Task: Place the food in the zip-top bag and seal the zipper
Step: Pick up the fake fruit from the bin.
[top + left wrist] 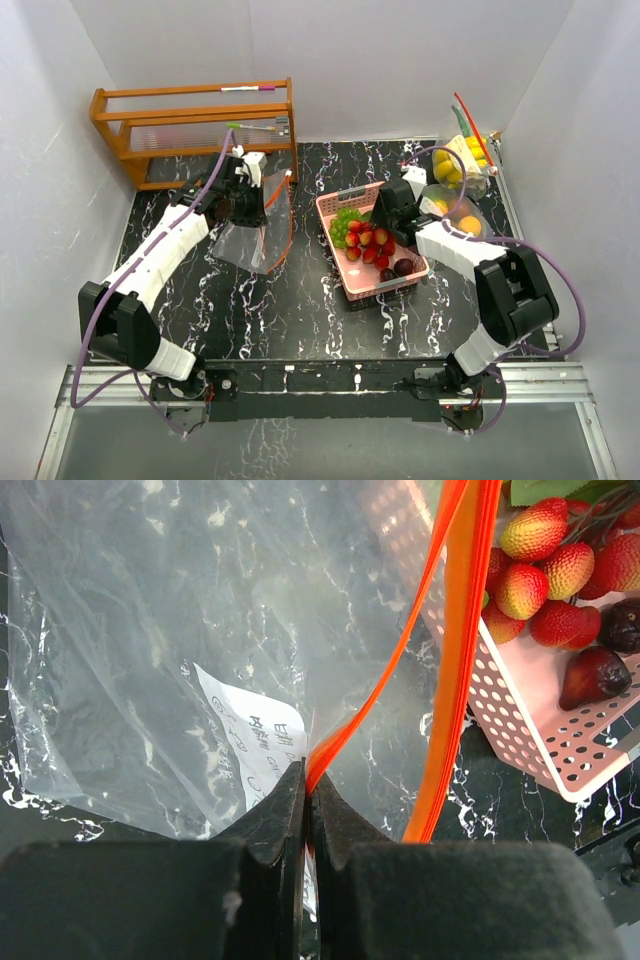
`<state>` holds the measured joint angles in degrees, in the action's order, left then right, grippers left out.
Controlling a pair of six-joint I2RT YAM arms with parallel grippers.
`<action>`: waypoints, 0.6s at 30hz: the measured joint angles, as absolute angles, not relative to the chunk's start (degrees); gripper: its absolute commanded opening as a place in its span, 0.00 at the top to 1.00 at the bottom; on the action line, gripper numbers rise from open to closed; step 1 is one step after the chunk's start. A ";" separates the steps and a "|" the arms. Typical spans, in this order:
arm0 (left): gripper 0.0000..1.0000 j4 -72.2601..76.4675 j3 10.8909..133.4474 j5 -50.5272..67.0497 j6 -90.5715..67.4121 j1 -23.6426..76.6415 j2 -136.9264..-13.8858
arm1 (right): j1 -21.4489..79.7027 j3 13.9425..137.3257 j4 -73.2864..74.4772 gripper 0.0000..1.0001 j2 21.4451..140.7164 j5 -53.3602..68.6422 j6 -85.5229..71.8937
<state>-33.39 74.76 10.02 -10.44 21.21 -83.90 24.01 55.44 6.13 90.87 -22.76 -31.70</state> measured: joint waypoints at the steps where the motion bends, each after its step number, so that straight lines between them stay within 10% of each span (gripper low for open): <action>1: 1.00 -33.39 74.76 10.04 -10.48 21.21 -83.90 | 24.01 55.79 6.04 0.45 91.33 -22.83 -31.48; 8: 1.00 -32.99 74.19 10.61 -10.66 21.26 -83.90 | 24.01 58.72 5.74 0.88 96.71 -22.33 -29.93; 18: 1.00 -32.64 73.95 11.22 -10.98 21.52 -83.90 | 24.05 57.47 6.48 0.92 89.69 -20.99 -26.28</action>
<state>-32.64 73.95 11.22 -10.98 21.52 -83.90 24.05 57.47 6.48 89.69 -20.99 -26.28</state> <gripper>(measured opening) 0.010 0.166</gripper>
